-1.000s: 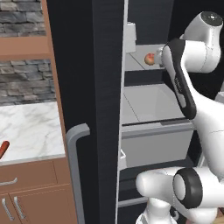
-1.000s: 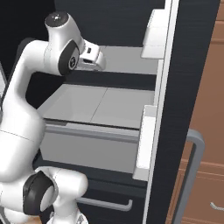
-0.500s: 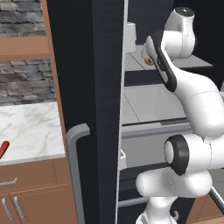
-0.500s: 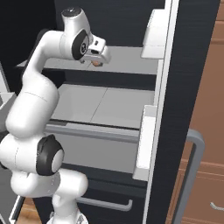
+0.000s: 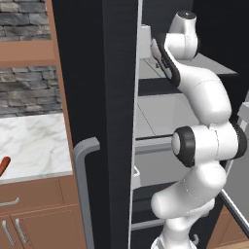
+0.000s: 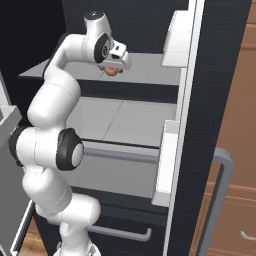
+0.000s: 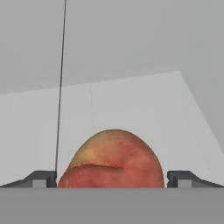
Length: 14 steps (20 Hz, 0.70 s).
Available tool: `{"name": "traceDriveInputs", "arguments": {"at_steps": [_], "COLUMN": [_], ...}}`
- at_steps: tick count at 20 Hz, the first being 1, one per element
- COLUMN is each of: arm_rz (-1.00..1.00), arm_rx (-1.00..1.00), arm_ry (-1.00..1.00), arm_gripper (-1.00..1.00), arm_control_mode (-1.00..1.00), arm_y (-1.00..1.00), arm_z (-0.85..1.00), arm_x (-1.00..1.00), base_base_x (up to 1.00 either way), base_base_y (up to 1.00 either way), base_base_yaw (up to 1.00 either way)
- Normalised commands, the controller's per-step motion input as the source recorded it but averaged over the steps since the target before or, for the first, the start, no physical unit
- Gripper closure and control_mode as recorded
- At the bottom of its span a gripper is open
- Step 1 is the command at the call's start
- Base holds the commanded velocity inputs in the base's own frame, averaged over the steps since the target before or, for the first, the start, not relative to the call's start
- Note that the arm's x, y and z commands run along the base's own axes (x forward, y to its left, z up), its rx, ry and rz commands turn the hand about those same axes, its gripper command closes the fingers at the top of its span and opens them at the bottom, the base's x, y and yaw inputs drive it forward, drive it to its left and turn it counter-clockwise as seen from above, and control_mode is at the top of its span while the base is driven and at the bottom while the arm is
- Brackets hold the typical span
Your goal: Open the fridge, remove the peach, carrot, and steak, and place them on any counter.
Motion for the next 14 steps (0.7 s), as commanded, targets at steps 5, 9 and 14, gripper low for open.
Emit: {"name": "traceDriveInputs", "arguments": {"at_steps": [5, 9, 14], "arm_rz": [0.00, 0.00, -0.01], "arm_rx": [0.00, 0.00, 0.00], "arm_ry": [0.00, 0.00, 0.00], "arm_gripper": [-1.00, 1.00, 1.00], "arm_control_mode": [-1.00, -1.00, -1.00], "arm_y": [0.00, 0.00, 0.00], "arm_z": [-0.22, -0.17, -0.38], "arm_x": [0.39, 0.03, -0.35], "base_base_x": [0.00, 0.00, 0.00], "base_base_y": [0.00, 0.00, 0.00], "base_base_yaw": [0.00, 0.00, 0.00]}}
